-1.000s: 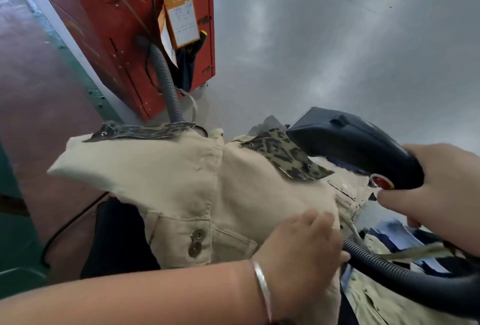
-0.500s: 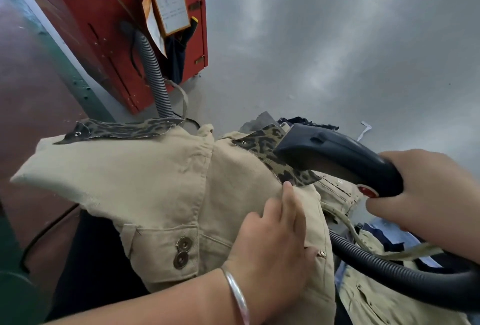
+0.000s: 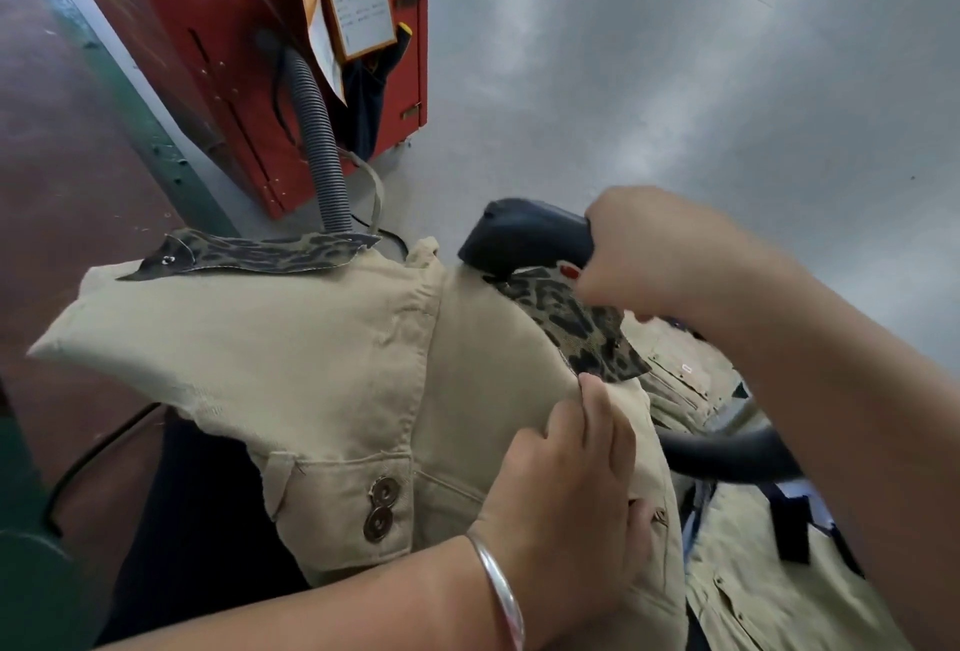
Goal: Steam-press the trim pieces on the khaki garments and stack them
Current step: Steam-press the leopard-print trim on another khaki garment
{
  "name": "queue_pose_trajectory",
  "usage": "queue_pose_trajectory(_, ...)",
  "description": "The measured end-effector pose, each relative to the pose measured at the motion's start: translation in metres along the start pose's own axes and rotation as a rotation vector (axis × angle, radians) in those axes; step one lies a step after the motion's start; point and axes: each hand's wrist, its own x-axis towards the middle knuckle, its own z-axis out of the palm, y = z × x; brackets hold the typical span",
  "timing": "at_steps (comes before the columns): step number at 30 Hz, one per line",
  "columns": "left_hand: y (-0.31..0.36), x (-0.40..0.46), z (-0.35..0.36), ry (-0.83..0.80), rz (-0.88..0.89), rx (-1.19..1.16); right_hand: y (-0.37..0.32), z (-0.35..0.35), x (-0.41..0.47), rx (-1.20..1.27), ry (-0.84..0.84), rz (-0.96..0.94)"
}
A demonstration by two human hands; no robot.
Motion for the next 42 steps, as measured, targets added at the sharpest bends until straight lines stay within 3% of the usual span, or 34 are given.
queue_pose_trajectory(6,-0.006,0.000,-0.006,-0.022,0.017,-0.023,0.018,-0.020,0.004,0.231,0.048,0.064)
queue_pose_trajectory(8,-0.008,-0.001,-0.004,0.073,0.033,0.013,0.036,-0.027,-0.019,0.241,0.033,0.054)
queue_pose_trajectory(11,-0.007,0.004,-0.005,0.037,0.115,-0.083,0.048,-0.022,-0.052,0.105,-0.019,0.072)
queue_pose_trajectory(14,-0.004,0.004,0.006,0.164,0.072,-0.041,0.044,-0.012,-0.060,-0.076,-0.107,0.091)
queue_pose_trajectory(16,-0.010,-0.001,0.004,0.064,0.047,-0.046,0.036,-0.009,-0.053,-0.117,-0.152,0.078)
queue_pose_trajectory(18,-0.011,-0.002,0.008,0.074,0.051,-0.045,0.026,-0.011,-0.040,-0.132,-0.165,0.045)
queue_pose_trajectory(26,-0.016,0.001,0.001,0.120,-0.002,-0.060,-0.025,-0.006,0.024,0.023,-0.066,0.007)
queue_pose_trajectory(33,-0.019,-0.003,0.004,0.172,0.041,-0.074,0.042,-0.030,-0.025,0.300,0.044,0.129)
queue_pose_trajectory(37,-0.015,-0.004,0.009,0.186,0.054,-0.045,0.073,-0.005,-0.074,0.174,0.072,0.194)
queue_pose_trajectory(42,-0.013,-0.003,0.010,0.219,0.047,-0.027,0.061,0.034,-0.082,0.062,0.017,0.164)
